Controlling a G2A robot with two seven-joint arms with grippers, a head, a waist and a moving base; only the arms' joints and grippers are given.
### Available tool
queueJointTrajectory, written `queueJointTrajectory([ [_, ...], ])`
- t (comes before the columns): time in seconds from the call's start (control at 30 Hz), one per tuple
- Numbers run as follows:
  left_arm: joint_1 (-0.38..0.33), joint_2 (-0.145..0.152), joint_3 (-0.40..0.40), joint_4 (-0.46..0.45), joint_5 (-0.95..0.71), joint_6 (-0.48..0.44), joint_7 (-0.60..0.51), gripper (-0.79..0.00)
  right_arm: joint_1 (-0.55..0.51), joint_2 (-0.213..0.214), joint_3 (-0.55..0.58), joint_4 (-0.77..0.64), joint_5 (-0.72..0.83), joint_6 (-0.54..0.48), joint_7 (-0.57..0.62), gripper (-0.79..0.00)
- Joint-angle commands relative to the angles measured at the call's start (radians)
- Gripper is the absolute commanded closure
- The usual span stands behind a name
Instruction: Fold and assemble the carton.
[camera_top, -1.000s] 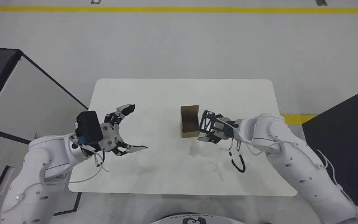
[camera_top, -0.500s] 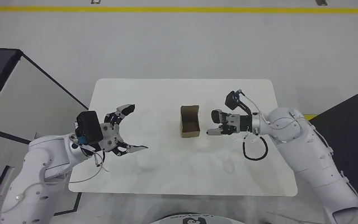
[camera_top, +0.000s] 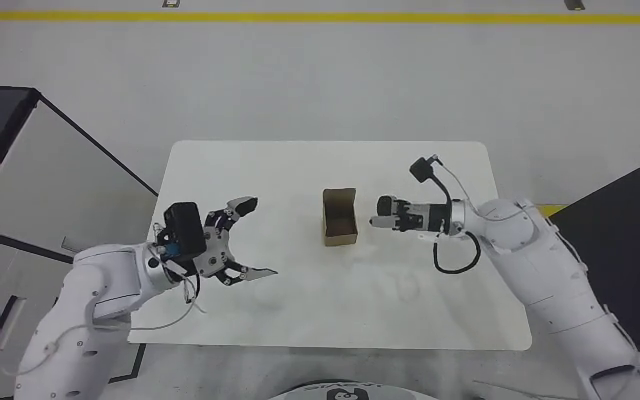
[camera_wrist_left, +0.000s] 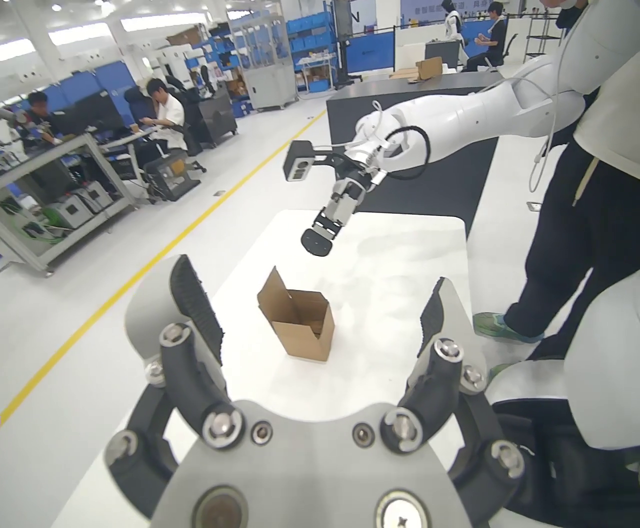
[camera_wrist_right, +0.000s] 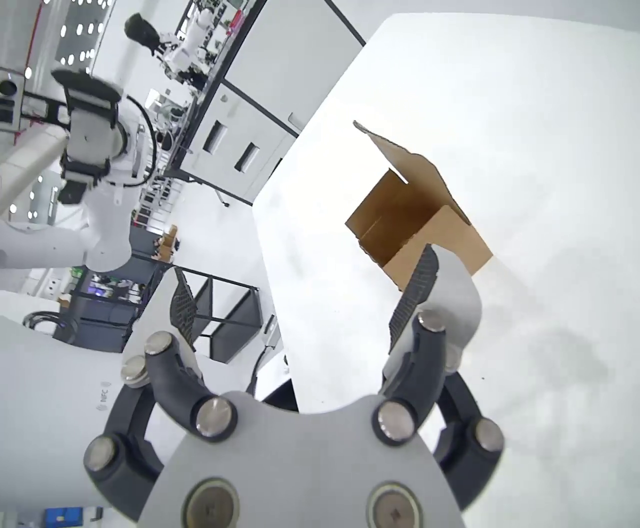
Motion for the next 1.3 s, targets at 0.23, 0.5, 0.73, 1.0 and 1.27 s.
queueJointTrajectory([
  [0.23,-0.086,0.007,0.077,0.033,-0.214,0.136,-0.247,0.000,0.035,-0.011,-0.027,0.067,0.092,0.065,0.047,0.000],
  [0.5,-0.101,0.005,0.159,0.082,-0.297,0.248,-0.370,0.000,0.030,-0.019,-0.049,0.073,0.073,0.118,-0.003,0.000],
  [0.73,-0.239,-0.002,0.329,0.185,-0.632,0.438,-0.689,0.000,0.050,-0.038,-0.093,0.124,0.077,0.157,-0.034,0.000],
  [1.0,-0.320,-0.009,0.377,0.253,-0.784,0.532,-0.789,0.000,0.067,-0.049,-0.114,0.159,0.087,0.166,-0.038,0.000],
  [1.27,-0.369,-0.030,0.463,0.357,-0.923,0.730,-0.810,0.000,0.068,-0.059,-0.140,0.171,0.063,0.207,-0.073,0.000],
])
